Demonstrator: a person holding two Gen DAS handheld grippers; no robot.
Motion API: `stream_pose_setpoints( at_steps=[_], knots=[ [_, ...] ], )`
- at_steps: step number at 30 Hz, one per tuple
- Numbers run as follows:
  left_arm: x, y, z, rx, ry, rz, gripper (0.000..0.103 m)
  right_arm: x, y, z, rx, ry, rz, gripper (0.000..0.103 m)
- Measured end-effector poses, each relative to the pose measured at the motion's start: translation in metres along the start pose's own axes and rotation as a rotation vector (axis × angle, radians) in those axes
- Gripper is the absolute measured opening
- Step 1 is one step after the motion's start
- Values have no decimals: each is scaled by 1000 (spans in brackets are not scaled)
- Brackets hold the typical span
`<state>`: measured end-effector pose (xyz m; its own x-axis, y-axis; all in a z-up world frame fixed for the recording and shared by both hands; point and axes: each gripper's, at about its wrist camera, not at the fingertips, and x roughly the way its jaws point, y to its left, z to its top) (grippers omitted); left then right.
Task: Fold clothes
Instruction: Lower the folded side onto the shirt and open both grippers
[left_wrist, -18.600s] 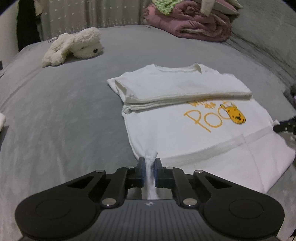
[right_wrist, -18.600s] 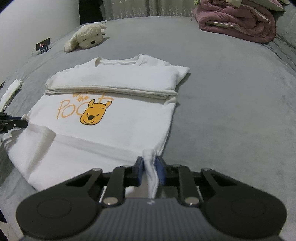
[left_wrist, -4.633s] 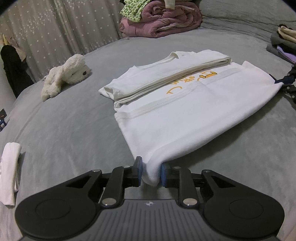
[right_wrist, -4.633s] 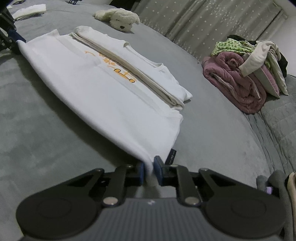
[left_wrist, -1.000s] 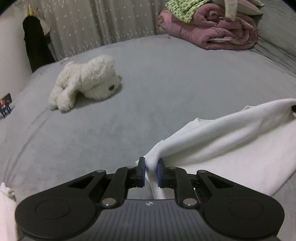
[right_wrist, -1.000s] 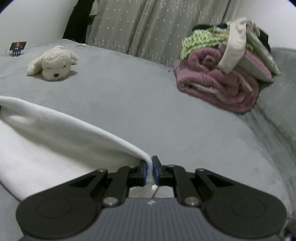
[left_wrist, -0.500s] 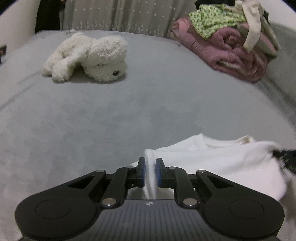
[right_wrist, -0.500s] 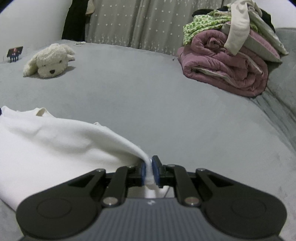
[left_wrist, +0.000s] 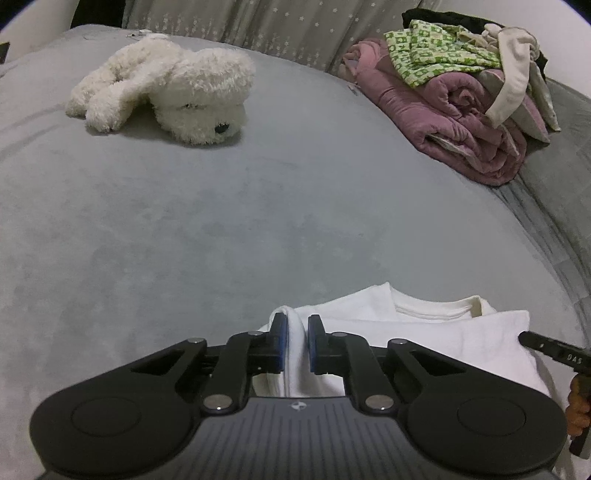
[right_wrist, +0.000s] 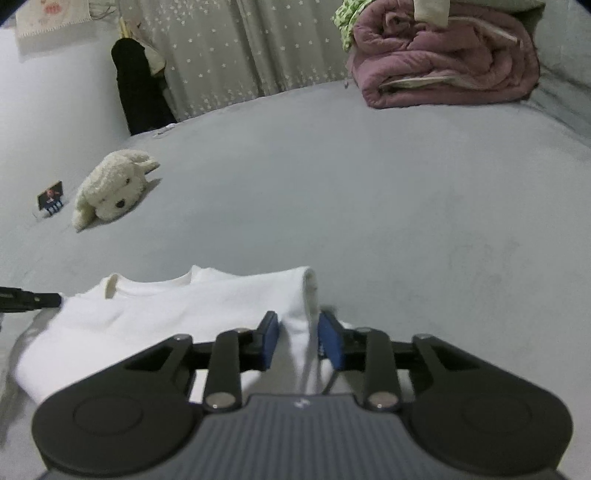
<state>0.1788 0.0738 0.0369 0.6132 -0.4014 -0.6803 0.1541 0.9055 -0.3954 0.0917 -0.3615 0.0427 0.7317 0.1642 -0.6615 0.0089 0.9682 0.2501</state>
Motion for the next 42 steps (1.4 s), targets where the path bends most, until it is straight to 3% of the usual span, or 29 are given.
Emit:
stream_pose_setpoints(
  at_steps=[8,10,18,20,21,23,27,33,35,38,42],
  knots=[
    [4,19,6,-148,23,-96,10,0,-13,5,87,-5,76,27],
    [7,21,8,-181,30,-119,10,1,-11,7,79,-4,78,21],
    [16,21,13,-211,57,-130,10,9,-6,13,73,-13,98,22],
    [18,23,13,-214,66,-125,10,12,-3,13,62,-10,79,9],
    [18,22,13,-208,69,-110,10,13,-1,13,51,-10,62,9],
    [15,21,12,-199,53,-83,4,11,1,12,44,-21,50,8],
    [1,17,11,-160,-40,-60,3,-5,5,14,42,-90,51,7],
    [-20,18,8,-156,-223,-132,3,-30,11,16,20,-225,35,7],
    [-9,20,6,-153,-181,-100,3,-31,11,16,28,-261,18,7],
    [8,22,3,-134,-113,-38,3,-13,10,9,35,-206,-22,7],
    [11,24,-1,-147,-134,-45,3,9,13,0,33,-137,-68,8]
  ],
)
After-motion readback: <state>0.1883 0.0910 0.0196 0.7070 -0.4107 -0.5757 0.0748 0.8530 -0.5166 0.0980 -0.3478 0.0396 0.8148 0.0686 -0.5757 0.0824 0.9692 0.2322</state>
